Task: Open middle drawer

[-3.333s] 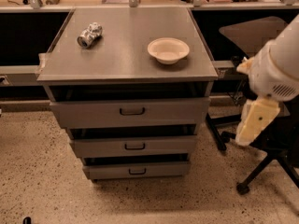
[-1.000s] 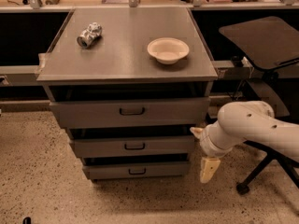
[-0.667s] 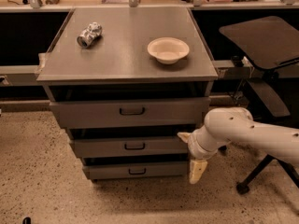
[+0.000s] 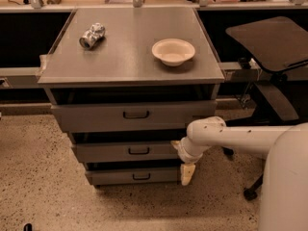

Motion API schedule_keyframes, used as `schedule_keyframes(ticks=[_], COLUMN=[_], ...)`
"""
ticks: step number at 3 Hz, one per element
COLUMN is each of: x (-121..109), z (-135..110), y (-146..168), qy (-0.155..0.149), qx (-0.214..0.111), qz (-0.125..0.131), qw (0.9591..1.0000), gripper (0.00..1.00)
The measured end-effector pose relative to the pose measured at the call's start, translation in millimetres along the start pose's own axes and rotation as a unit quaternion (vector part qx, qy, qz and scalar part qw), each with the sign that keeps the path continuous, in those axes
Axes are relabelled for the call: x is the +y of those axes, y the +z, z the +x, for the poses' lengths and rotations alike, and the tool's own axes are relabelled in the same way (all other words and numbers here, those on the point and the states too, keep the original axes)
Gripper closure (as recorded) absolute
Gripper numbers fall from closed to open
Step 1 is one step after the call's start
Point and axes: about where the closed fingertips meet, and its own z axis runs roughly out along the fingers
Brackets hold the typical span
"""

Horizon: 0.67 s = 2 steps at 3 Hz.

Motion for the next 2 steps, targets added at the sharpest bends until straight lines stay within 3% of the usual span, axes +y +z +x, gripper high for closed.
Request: schedule_keyframes(ticks=[1, 2], x=[-24, -42], z=[9, 16], y=[14, 29], qy=[0.012, 0.024], qx=[0.001, -0.002], qz=[0.012, 0.008], qw=[0.9999, 0.9997], gripper=[0.00, 0.11])
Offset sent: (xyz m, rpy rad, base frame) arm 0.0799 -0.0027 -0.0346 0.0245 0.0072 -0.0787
